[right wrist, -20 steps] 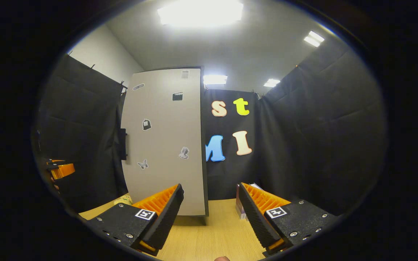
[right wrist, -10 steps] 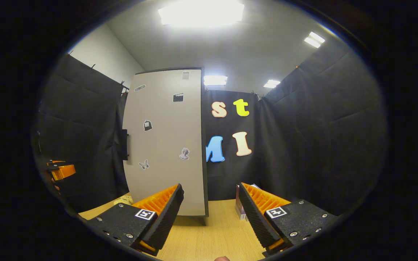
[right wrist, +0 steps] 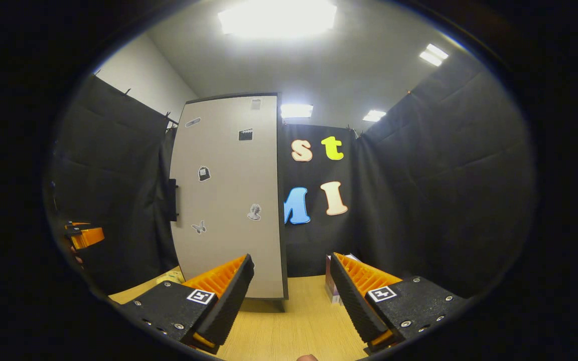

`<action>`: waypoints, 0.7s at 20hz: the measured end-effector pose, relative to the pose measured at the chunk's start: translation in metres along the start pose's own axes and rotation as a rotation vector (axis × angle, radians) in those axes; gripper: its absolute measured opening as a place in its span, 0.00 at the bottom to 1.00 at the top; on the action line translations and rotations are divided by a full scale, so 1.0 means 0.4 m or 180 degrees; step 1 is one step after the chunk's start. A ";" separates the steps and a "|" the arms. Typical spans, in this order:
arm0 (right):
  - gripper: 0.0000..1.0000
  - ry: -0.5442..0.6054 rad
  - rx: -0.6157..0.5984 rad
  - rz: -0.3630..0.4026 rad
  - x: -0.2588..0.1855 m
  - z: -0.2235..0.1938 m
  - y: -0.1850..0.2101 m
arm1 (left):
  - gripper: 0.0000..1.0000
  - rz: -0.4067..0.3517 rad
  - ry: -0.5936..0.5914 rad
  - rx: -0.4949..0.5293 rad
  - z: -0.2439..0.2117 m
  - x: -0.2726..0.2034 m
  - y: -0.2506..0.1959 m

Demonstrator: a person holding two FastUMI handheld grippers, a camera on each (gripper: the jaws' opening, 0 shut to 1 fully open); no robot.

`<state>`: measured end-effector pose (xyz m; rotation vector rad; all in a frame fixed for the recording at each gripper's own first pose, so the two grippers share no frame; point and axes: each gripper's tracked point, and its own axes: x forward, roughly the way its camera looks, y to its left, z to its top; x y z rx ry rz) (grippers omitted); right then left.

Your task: Open the cabinet door with the right hand, grasp the bottle in the cabinet with the left hand and place it on the coaster, then close the cabinet door with the right hand.

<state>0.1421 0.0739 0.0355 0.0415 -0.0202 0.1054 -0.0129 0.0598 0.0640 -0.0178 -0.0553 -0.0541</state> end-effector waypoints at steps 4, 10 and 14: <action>0.95 -0.0019 -0.0013 -0.0012 -0.001 0.008 0.006 | 0.77 -0.0016 -0.0010 0.0021 0.001 0.005 0.006; 0.95 -0.0039 -0.0033 -0.0024 0.000 0.011 0.011 | 0.77 -0.0023 -0.0016 -0.0011 0.003 0.007 0.014; 0.95 -0.0058 -0.0031 -0.0033 -0.001 0.015 0.015 | 0.77 -0.0032 -0.0021 0.0008 0.002 0.009 0.017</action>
